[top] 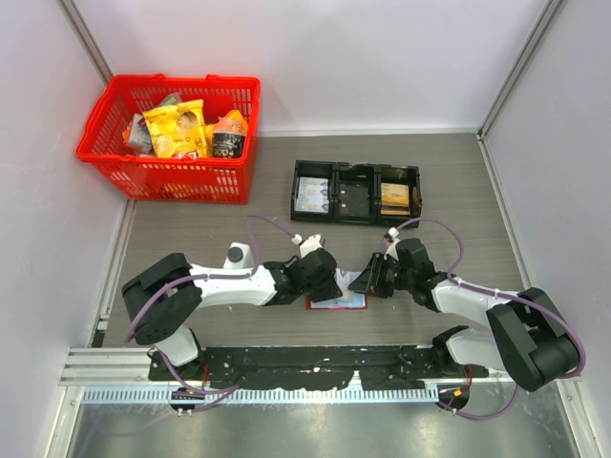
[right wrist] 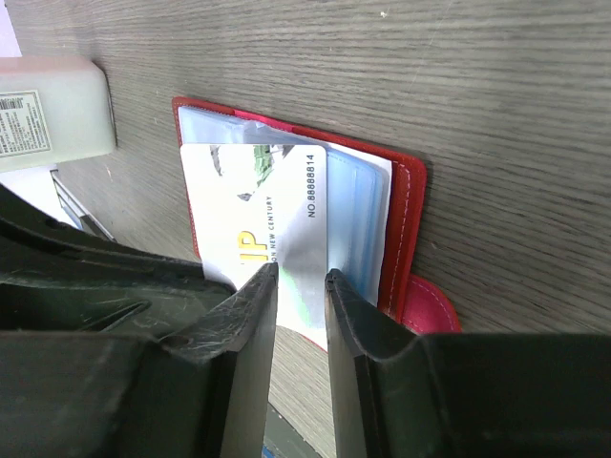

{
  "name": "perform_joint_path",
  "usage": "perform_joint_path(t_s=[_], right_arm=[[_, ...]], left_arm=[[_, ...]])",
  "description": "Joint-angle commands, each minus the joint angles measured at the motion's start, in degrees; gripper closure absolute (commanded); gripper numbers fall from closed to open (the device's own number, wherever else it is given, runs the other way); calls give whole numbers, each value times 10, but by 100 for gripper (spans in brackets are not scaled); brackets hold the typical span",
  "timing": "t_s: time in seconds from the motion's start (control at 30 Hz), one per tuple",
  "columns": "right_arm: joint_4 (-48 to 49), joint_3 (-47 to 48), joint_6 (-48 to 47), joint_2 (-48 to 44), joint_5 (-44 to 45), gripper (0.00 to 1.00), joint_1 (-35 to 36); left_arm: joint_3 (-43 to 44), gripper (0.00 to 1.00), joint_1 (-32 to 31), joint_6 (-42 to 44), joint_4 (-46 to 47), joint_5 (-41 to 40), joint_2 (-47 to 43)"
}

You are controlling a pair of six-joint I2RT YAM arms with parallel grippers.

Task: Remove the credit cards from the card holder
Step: Remove the credit card from the card holder.

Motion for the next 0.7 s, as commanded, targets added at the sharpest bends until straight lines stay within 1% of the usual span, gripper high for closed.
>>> perform_joint_path(t_s=[0.0, 0.17, 0.23, 0.3, 0.4, 0.43, 0.63, 0.67], right_arm=[[4, -8, -4, -3, 20, 68, 3], [-18, 1, -20, -40, 22, 64, 3], [-35, 11, -31, -58, 23, 61, 3], [-54, 22, -47, -81, 21, 57, 3], [-79, 42, -67, -113, 16, 52, 2], [-83, 44, -77, -129, 12, 49, 3], [-103, 79, -128, -202, -33, 40, 2], [-104, 86, -143, -213, -46, 40, 3]], left_arm=[[-10, 96, 1, -3, 5, -2, -26], [-17, 100, 4, 9, -5, 3, -41], [-16, 100, 7, 23, -14, 6, -47], [-13, 100, 11, 61, -22, 15, -54], [2, 100, 19, 141, -50, 38, -71], [12, 100, 20, 180, -67, 50, -76], [87, 100, 21, 403, -218, 76, -119], [101, 100, 21, 434, -239, 97, -126]])
